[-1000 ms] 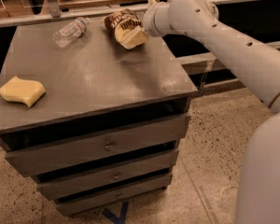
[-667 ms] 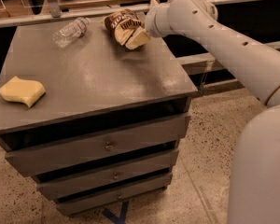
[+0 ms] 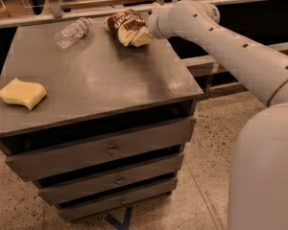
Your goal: Move brown chip bag near sponge
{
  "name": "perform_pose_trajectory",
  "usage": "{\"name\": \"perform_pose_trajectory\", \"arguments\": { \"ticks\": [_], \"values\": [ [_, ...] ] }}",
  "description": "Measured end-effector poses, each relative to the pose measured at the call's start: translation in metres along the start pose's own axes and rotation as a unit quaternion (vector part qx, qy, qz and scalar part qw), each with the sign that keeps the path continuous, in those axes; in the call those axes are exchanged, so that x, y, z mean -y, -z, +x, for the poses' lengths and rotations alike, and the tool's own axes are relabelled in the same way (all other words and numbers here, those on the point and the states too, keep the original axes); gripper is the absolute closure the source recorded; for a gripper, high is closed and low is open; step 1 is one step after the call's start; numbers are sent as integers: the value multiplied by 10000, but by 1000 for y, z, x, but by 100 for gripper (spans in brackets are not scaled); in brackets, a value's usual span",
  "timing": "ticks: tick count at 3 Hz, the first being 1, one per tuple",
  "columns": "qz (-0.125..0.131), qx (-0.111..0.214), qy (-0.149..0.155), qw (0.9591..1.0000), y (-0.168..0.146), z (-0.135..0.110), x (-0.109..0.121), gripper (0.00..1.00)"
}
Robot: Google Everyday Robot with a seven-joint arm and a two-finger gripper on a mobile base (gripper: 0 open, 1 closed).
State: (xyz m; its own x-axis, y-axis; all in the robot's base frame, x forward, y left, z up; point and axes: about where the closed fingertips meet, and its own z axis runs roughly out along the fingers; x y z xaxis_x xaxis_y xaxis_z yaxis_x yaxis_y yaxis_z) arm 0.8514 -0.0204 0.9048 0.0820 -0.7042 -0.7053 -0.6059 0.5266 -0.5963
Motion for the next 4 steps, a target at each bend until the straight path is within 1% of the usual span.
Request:
{"name": "perform_pose_trajectory", "arguments": {
  "ticks": [1,2,3,4],
  "values": [
    [-1,109,12,9999,-2,-7,-1,42],
    [27,152,38,9999,-2,-12,-2,65],
    [21,263,22,9996,9,-22,-3,88],
    [-46,332,-152,9993,37,-34,-5,100]
  ]
}}
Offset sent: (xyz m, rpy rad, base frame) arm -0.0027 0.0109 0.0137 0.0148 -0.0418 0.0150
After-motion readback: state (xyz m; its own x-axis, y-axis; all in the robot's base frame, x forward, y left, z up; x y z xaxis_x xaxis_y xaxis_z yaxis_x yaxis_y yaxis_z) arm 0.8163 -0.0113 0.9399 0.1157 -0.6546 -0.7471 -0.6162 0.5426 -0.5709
